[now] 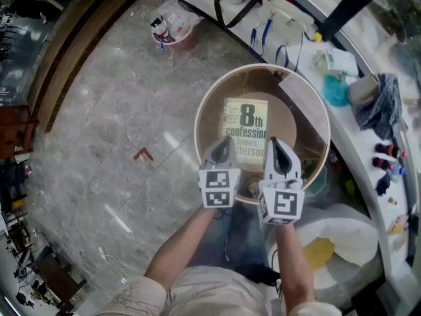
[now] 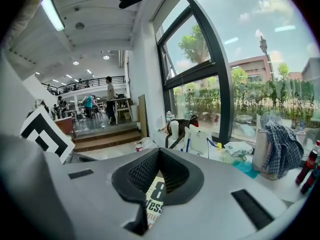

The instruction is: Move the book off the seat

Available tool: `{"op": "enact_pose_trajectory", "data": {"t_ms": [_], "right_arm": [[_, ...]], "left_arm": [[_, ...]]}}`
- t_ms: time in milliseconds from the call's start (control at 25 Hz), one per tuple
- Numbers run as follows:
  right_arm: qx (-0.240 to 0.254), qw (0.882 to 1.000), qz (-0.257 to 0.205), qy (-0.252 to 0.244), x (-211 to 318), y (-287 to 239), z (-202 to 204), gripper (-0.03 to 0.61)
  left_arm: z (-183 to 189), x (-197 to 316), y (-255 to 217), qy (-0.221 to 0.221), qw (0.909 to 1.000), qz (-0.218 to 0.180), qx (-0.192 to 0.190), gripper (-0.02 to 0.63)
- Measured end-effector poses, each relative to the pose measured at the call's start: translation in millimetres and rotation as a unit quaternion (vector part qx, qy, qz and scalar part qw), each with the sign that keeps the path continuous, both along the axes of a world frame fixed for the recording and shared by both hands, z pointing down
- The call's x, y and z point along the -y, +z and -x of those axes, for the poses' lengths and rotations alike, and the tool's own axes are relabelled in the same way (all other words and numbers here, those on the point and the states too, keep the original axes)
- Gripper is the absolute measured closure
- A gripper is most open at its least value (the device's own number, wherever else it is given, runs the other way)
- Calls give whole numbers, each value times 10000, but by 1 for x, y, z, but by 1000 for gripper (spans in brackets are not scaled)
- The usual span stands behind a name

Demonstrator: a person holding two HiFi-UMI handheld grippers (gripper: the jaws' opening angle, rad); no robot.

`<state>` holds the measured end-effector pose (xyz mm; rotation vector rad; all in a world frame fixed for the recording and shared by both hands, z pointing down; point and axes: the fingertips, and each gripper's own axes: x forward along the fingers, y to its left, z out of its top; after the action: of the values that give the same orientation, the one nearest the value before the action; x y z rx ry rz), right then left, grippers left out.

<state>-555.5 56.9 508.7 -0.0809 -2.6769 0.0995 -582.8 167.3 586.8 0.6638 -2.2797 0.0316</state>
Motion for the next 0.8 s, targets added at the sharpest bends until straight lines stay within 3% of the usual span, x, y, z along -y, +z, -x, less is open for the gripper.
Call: {"op": "enact_pose_trajectory", "data": {"t_ms": [400,640,800], "right_arm": [[787,9966,-258,-37,14,-120,-7,575],[1499,9878,-379,170,28,-205,-15,575],[1823,9816,-526,232,37,-248,-16,575]], "left_arm": [[5,22,-143,301,9908,-478,1229,612],[10,31,-224,383,9754,-592,2088,612],[16,37,-285,442,9567,-694,2791,612]]}}
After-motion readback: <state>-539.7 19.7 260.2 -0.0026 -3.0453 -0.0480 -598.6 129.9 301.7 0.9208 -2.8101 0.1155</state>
